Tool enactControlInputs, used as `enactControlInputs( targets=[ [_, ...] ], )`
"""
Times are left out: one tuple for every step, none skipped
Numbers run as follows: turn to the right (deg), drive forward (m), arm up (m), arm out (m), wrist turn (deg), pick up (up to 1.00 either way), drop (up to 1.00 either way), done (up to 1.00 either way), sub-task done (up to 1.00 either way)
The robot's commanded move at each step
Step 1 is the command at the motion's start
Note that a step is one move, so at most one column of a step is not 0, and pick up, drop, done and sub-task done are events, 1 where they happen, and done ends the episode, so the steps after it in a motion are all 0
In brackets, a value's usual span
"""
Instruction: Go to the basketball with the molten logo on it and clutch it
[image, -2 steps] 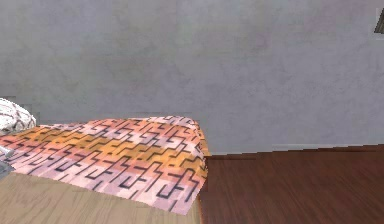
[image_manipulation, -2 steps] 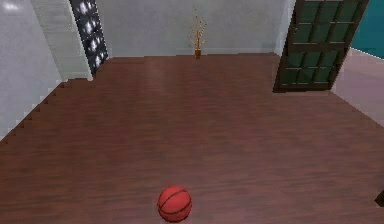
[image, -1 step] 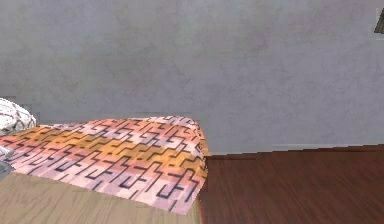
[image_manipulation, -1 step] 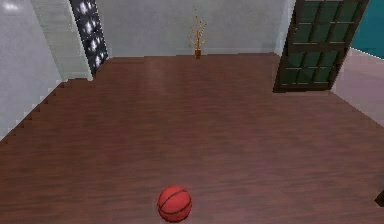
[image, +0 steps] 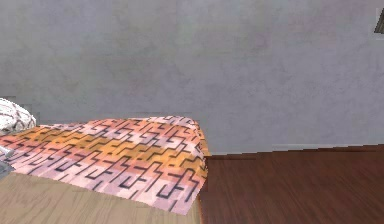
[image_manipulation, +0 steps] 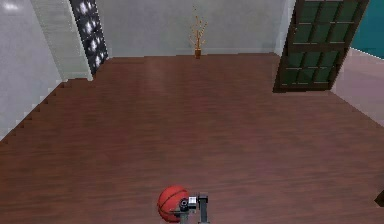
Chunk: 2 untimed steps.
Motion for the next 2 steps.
enactControlInputs(
  targets=[
    [0.0, 0.00, 0.00, 0.00, 45.0, 0.00, 0.00, 0.00, 0.00],
    [0.0, 0.00, 0.00, 0.00, 45.0, 0.00, 0.00, 0.00, 0.00]
  ],
)
